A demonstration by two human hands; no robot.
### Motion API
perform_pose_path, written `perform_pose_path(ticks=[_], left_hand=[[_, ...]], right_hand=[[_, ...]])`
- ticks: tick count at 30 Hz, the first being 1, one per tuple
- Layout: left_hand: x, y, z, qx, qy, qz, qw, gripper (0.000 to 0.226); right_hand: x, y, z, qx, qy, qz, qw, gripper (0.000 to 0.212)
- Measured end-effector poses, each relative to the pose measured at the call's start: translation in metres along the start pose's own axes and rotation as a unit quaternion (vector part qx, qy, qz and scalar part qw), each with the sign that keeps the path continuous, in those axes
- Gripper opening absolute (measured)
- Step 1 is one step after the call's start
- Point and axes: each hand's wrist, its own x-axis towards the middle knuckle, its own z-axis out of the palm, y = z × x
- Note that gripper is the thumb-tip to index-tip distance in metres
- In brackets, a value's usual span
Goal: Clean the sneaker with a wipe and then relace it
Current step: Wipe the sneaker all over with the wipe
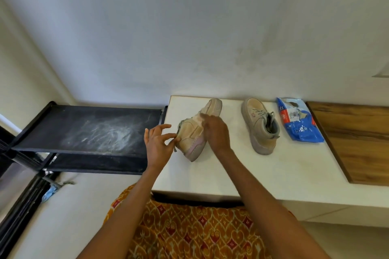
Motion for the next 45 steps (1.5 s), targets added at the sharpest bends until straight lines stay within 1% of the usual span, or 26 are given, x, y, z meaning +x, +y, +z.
perform_pose_path(ticks=[2, 6, 8, 10, 13, 17, 20, 21, 23, 24, 27, 29, 30, 32, 34, 36, 38, 39, 40, 42, 45], left_hand=[[0.0, 0.003, 0.001, -0.001, -0.001, -0.005, 1.0, 0.011], [-0.001, 0.004, 0.004, -0.013, 0.0, -0.013, 1.0, 0.01], [0.0, 0.005, 0.004, -0.019, 0.0, -0.007, 1.0, 0.01], [0.0, 0.007, 0.005, -0.025, -0.002, -0.003, 1.0, 0.01], [0.0, 0.007, 0.005, -0.035, 0.0, -0.02, 0.999, 0.01], [-0.002, 0.009, 0.004, -0.03, 0.008, -0.019, 0.999, 0.009], [0.0, 0.014, 0.002, -0.012, 0.003, -0.015, 1.0, 0.01], [0.001, 0.014, 0.001, -0.007, 0.003, -0.016, 1.0, 0.01], [0.002, 0.012, 0.001, -0.002, 0.006, -0.014, 1.0, 0.009], [0.003, 0.01, 0.0, 0.0, 0.008, -0.011, 1.0, 0.009], [0.001, 0.007, 0.0, -0.003, 0.012, -0.01, 1.0, 0.008], [0.0, 0.01, 0.001, -0.007, 0.013, -0.008, 1.0, 0.008], [0.001, 0.012, 0.002, -0.009, 0.014, -0.008, 1.0, 0.008], [0.001, 0.013, 0.003, -0.015, 0.016, -0.016, 1.0, 0.008], [-0.001, 0.011, 0.004, -0.023, 0.022, -0.021, 0.999, 0.008], [-0.004, 0.007, 0.003, -0.023, 0.03, -0.024, 0.999, 0.008], [-0.007, 0.005, 0.003, -0.02, 0.035, -0.031, 0.999, 0.008], [-0.007, 0.005, 0.003, -0.02, 0.035, -0.032, 0.999, 0.008], [-0.007, 0.005, 0.002, -0.019, 0.033, -0.031, 0.999, 0.008], [-0.006, 0.003, 0.001, -0.019, 0.027, -0.031, 0.999, 0.009], [-0.004, 0.005, 0.0, -0.019, 0.018, -0.028, 0.999, 0.009]], right_hand=[[0.023, 0.012, -0.005, -0.022, -0.002, 0.032, 0.999, 0.036], [0.036, 0.017, -0.007, -0.044, 0.008, 0.054, 0.998, 0.033], [0.025, 0.013, -0.003, -0.038, 0.005, 0.064, 0.997, 0.031], [0.003, 0.01, 0.004, -0.007, 0.0, 0.062, 0.998, 0.029], [-0.033, -0.005, 0.007, 0.033, -0.017, 0.05, 0.998, 0.024], [-0.052, -0.028, 0.008, 0.025, -0.054, -0.037, 0.998, 0.026], [-0.046, -0.037, 0.01, 0.032, -0.021, -0.1, 0.994, 0.029], [-0.043, -0.039, 0.011, 0.024, -0.023, -0.096, 0.995, 0.031], [-0.037, -0.039, 0.014, 0.01, -0.05, -0.065, 0.997, 0.036], [-0.032, -0.036, 0.016, 0.004, -0.052, -0.055, 0.997, 0.035], [-0.007, -0.026, 0.012, -0.032, -0.015, 0.008, 0.999, 0.024], [0.011, -0.016, 0.006, -0.098, 0.006, 0.048, 0.994, 0.024], [0.017, -0.013, 0.004, -0.127, 0.011, 0.056, 0.99, 0.023], [0.018, -0.015, 0.005, -0.138, 0.021, 0.057, 0.989, 0.023], [0.004, -0.028, 0.009, -0.129, 0.024, 0.035, 0.991, 0.021], [-0.021, -0.039, 0.014, -0.138, 0.024, -0.043, 0.989, 0.013], [-0.04, -0.039, 0.018, -0.166, 0.026, -0.124, 0.978, 0.016], [-0.04, -0.036, 0.017, -0.177, 0.031, -0.14, 0.974, 0.016], [-0.034, -0.032, 0.016, -0.186, 0.035, -0.139, 0.972, 0.012], [-0.017, -0.025, 0.015, -0.199, 0.042, -0.104, 0.974, 0.007], [0.019, -0.015, 0.004, -0.186, 0.024, 0.003, 0.982, 0.017]])
